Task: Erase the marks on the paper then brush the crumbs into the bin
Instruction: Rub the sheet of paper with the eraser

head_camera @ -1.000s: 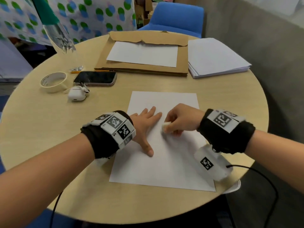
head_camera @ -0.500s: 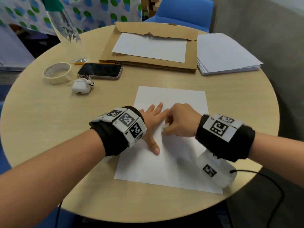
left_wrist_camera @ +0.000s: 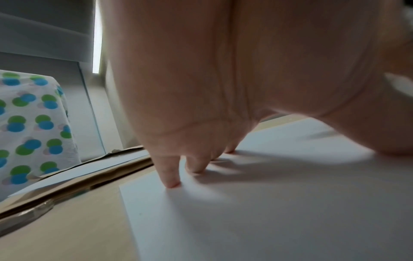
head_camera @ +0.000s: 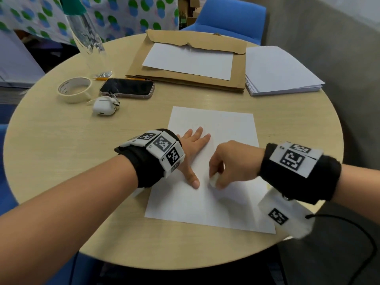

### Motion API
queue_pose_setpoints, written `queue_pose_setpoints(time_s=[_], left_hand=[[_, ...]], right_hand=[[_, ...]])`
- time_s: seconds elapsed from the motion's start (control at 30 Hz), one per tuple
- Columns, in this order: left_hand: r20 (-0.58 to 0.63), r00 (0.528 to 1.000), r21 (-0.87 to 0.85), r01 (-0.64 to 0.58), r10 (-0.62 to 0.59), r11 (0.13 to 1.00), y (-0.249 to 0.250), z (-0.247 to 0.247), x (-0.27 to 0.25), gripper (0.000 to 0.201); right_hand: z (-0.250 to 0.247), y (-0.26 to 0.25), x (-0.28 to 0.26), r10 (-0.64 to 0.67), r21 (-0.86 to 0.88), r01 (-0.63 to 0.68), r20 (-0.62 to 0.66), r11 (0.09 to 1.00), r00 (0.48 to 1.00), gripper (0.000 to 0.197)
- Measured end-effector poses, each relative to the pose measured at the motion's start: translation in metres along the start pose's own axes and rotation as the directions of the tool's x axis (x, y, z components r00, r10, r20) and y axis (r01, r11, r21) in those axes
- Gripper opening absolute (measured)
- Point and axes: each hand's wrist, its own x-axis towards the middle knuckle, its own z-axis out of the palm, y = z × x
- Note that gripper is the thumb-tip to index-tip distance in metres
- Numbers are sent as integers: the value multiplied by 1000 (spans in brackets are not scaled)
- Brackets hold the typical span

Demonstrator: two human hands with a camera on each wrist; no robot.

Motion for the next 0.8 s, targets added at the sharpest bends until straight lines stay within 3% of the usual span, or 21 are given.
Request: queue_pose_setpoints(time_s=[0.17,0.33,0.53,0.6,0.73,0.8], left_hand=[[-16,1000,0,-27,27,1000,-1,1,0,129],[-1,1000,4,-3,3,1000,-1,0,-2,132],[-14,1000,13,-26,26,1000,-2,1,-2,127],[-12,1000,8,-15,15,1000,-3,1,-2,129],[7,1000,6,1,-1,1000,-2,0,-1,132],[3,1000,3,-2,2,1000,-2,0,0,131]], right_hand=[[-2,0,16,-65,-1,66,-175,998,982,15],[-3,15,-11,-58,-171,66,50,983,997,24],[-8,-1,19,-113,-108,99,-139,989,984,18],[-4,4,11,-111,-148,93,-115,985,987,19],[-4,8,-8,-83,-272,99,70,957,994,24],[-12,4,4,-87,-225,91,25,970,996,24]])
